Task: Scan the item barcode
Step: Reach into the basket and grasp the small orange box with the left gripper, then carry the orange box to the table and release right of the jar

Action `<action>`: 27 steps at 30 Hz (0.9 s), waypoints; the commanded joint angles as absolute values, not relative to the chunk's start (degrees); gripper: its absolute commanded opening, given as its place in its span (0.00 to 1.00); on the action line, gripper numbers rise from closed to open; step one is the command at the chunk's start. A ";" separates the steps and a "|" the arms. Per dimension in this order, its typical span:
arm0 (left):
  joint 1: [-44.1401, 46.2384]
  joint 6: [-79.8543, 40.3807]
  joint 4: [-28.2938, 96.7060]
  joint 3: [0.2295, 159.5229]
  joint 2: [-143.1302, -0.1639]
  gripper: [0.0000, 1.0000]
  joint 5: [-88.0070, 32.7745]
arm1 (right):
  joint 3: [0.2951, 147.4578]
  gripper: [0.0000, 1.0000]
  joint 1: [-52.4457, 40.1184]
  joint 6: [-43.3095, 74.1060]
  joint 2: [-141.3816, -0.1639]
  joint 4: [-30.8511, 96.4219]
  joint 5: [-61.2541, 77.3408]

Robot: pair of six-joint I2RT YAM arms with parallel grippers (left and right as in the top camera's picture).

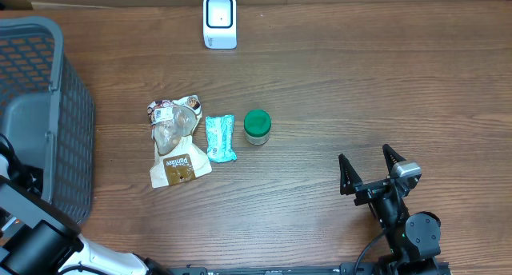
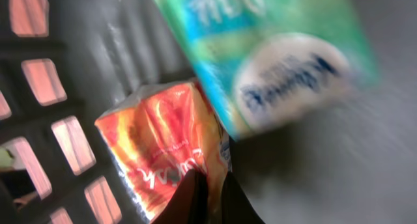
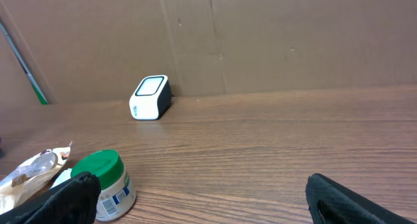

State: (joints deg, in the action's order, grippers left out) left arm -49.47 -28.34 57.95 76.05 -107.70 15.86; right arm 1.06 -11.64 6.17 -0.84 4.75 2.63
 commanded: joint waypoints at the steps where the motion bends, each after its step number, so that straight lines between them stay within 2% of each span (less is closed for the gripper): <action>1: -48.40 -27.51 60.47 83.77 -105.75 0.04 8.19 | 0.45 1.00 -11.51 5.91 -0.16 4.58 2.68; 9: -42.52 -25.69 64.69 99.18 -93.78 0.04 -6.63 | 0.45 1.00 -11.51 5.91 -0.16 4.58 2.68; 14: -32.69 -25.71 63.02 102.59 -83.07 0.04 -9.96 | 0.45 1.00 -11.51 5.91 -0.16 4.58 2.68; 20: -12.34 -25.71 63.02 102.59 -76.93 0.04 -7.31 | 0.45 1.00 -11.51 5.91 -0.16 4.58 2.68; 27: 14.46 -28.82 63.11 101.38 -82.41 0.04 3.81 | 0.45 1.00 -11.51 5.91 -0.16 4.58 2.68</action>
State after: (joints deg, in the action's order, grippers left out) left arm 6.66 -27.03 63.20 102.13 -78.94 -2.81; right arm 1.06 -11.66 6.13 -0.84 4.78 2.61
